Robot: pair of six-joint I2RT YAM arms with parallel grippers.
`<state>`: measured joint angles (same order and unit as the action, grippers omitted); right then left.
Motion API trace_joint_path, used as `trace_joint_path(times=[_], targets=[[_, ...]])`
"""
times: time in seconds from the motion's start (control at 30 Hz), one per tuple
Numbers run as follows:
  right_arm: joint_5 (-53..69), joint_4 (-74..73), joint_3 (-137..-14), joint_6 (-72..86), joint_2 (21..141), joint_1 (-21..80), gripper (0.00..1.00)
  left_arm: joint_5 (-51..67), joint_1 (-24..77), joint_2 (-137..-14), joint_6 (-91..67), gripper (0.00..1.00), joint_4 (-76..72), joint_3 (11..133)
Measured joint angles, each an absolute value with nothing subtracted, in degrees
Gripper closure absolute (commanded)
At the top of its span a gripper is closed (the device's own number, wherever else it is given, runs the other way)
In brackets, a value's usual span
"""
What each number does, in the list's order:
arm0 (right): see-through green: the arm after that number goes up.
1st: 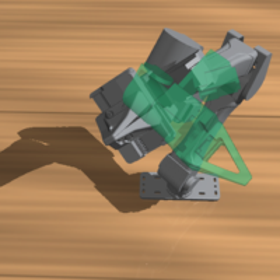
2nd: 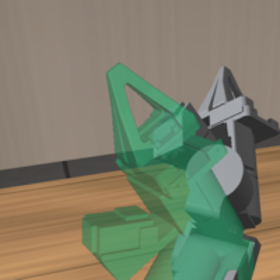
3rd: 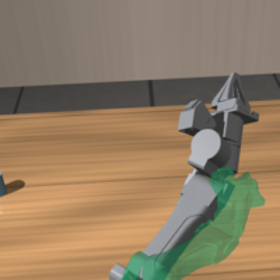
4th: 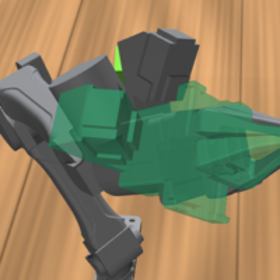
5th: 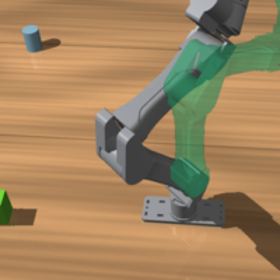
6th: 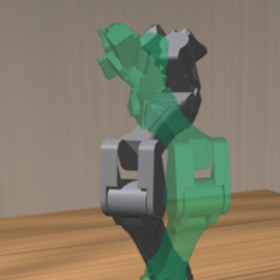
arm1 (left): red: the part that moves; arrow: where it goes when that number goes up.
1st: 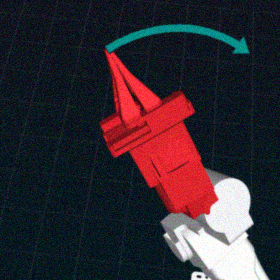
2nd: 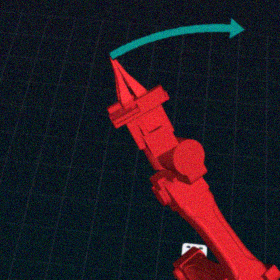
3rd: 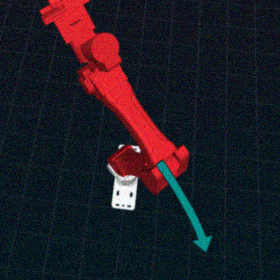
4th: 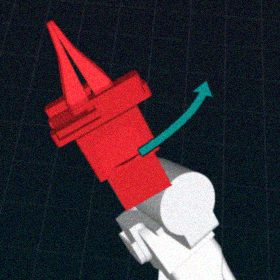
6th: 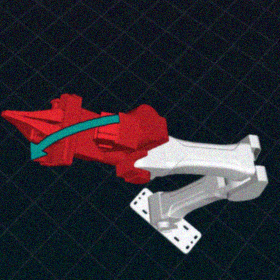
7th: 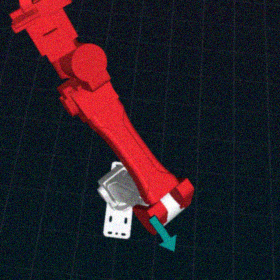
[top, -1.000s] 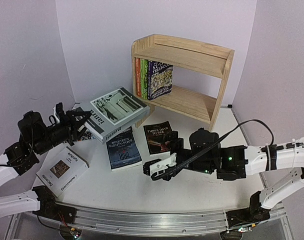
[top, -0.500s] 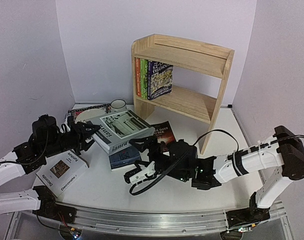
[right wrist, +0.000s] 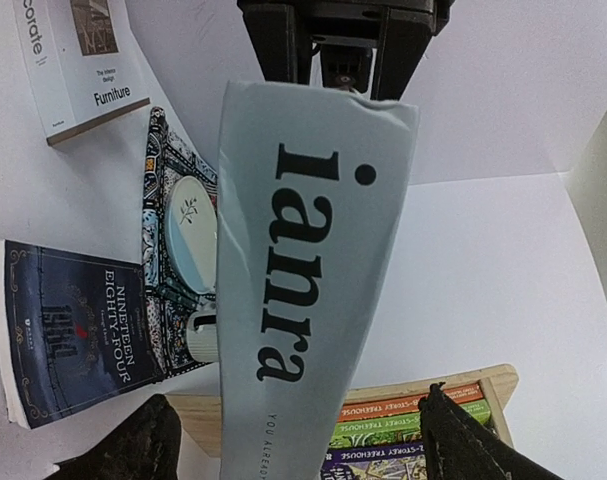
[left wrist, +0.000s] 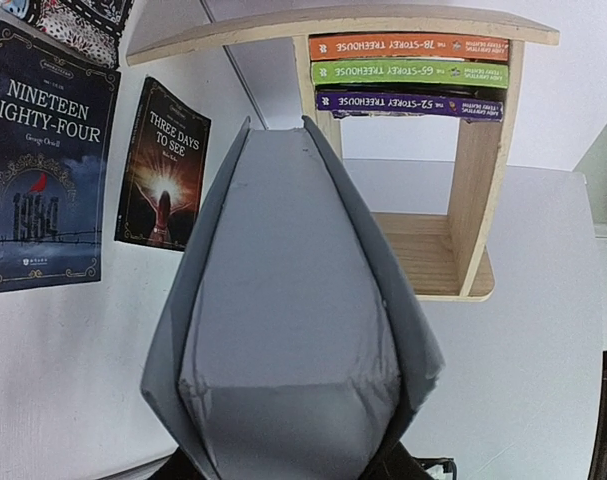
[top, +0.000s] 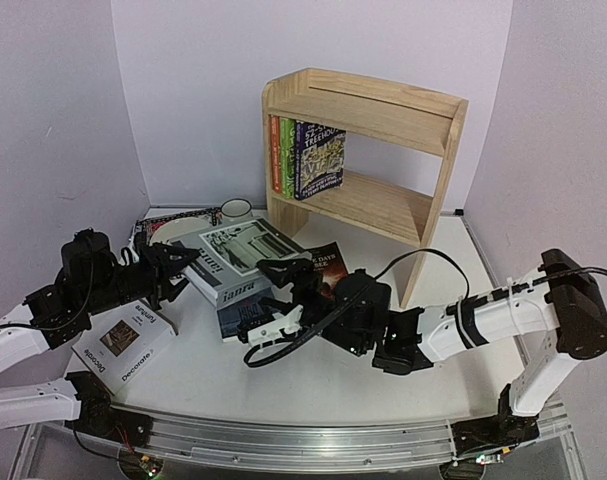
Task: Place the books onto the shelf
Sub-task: Pass from the left arm to the right
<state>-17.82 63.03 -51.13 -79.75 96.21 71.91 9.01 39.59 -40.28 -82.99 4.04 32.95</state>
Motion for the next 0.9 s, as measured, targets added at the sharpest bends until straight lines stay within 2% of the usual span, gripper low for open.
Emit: trace_joint_path(times=[0.27, 0.6, 0.83, 0.9], targets=[[-17.83, 63.07, -51.24, -79.08, 96.68, 70.77, 0.18, 10.17, 39.59, -40.32, -82.99, 0.64, 4.02, 32.95], [-17.7, 63.08, -51.5, -78.15, 97.46, 70.65, 0.25, 11.49, 39.59, -40.91, -82.96, 0.63, 4.01, 32.95], [-17.87, 63.0, -52.06, -77.44, 98.74, 70.63, 0.46, 12.31, 39.59, -40.99, -82.94, 0.63, 2.9, 32.95], [-17.86, 63.04, -52.22, -77.19, 98.74, 70.63, 0.56, 12.73, 39.59, -41.21, -82.94, 0.62, 2.47, 32.95]])
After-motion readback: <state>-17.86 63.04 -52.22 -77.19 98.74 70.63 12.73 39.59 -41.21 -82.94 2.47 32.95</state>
